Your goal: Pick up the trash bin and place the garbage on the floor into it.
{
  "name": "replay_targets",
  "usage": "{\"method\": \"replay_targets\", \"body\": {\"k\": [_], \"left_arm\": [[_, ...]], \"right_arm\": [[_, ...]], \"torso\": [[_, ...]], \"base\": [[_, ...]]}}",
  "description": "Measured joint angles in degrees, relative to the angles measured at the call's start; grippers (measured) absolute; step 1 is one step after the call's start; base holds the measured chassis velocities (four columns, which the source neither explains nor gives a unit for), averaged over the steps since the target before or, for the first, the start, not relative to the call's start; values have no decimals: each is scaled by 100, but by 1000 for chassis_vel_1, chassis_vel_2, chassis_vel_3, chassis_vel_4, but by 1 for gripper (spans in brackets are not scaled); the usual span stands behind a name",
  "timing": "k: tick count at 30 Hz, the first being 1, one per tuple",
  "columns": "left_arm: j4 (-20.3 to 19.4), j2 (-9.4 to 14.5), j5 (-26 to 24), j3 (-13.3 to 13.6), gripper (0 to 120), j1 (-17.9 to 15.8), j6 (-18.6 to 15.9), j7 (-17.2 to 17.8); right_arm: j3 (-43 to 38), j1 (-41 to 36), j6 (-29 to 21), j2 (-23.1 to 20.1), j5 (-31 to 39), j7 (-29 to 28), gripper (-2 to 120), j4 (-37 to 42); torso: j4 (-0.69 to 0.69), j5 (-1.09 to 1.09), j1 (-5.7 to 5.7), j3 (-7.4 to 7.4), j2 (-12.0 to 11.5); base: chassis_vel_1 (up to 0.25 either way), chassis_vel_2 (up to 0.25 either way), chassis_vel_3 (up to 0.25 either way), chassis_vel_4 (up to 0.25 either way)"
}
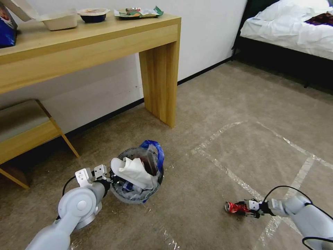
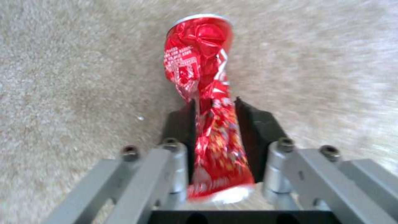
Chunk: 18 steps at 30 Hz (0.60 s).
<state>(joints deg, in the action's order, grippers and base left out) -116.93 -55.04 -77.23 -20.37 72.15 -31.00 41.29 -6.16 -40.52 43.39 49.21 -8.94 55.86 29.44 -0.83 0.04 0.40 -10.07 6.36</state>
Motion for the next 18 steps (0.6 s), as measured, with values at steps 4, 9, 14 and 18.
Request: {"method": "replay_targets", "body": {"k": [4,9,14,18], "left_arm": [[-54,-15,0,14,0,3,-2,39],[-115,-40,7,12,0,48,-2,46],[-222,-41,22,-38,0,131,-2,47],[-229,-13,23,-96,0,146,-2,49]], "right_arm": [[-43,-42,94,-268,576,221,5,213],[-58,-268,-27,-565,1059,347,0,595],[-82,-347,-123,-562,1062,313,0,620],[-112,-366,-161,-414,1147,327,0,521]], "torso": [[2,-2,0,0,1],[1,-4,0,1,2],[0,-4,0,1,3],[2,-2,0,1,3]], "base": [[0,0,0,0],[0,0,0,0],[0,0,0,0],[0,0,0,0]]}}
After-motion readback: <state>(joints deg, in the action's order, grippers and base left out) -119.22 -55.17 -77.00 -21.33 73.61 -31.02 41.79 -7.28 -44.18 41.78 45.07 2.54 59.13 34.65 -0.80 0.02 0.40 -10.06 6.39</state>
